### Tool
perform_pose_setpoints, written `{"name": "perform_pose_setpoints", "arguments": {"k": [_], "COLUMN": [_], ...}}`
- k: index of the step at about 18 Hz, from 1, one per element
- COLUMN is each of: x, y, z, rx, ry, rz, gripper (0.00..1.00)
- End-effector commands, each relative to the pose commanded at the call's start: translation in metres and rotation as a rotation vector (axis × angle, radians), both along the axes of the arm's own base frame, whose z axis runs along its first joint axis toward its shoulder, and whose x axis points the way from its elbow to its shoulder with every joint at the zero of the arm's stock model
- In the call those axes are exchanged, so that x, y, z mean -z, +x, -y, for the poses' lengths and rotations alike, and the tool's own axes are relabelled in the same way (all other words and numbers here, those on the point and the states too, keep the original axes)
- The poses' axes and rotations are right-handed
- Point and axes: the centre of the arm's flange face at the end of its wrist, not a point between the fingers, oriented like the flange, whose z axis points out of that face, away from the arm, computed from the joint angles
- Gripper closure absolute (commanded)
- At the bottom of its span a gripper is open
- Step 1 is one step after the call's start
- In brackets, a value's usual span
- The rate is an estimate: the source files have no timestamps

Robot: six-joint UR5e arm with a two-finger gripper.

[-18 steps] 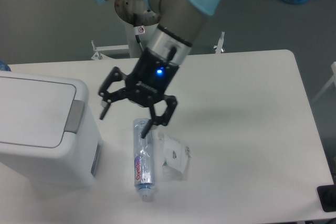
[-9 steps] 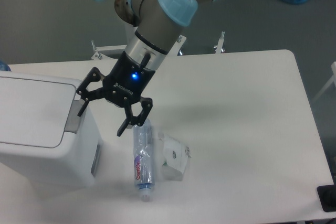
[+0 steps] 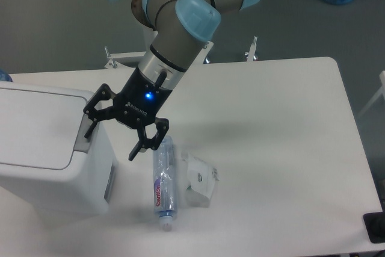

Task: Open the trash can
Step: 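Push the lid edge with the gripper to flip the lid open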

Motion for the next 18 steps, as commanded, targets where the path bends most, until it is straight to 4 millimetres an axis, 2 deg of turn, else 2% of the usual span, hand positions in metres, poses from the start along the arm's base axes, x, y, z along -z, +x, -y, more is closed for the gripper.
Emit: {"name": "perform_pose_setpoints", "arguments": {"k": [10,18], "x": [0.006,-0.006], "y": [-0.002,-0.009], "z": [-0.002,-0.005], "rx": [0.000,-0.005], "ry": [-0.006,0.009], "rz": [0.007,-0.010], "gripper": [0.00,0.00]}}
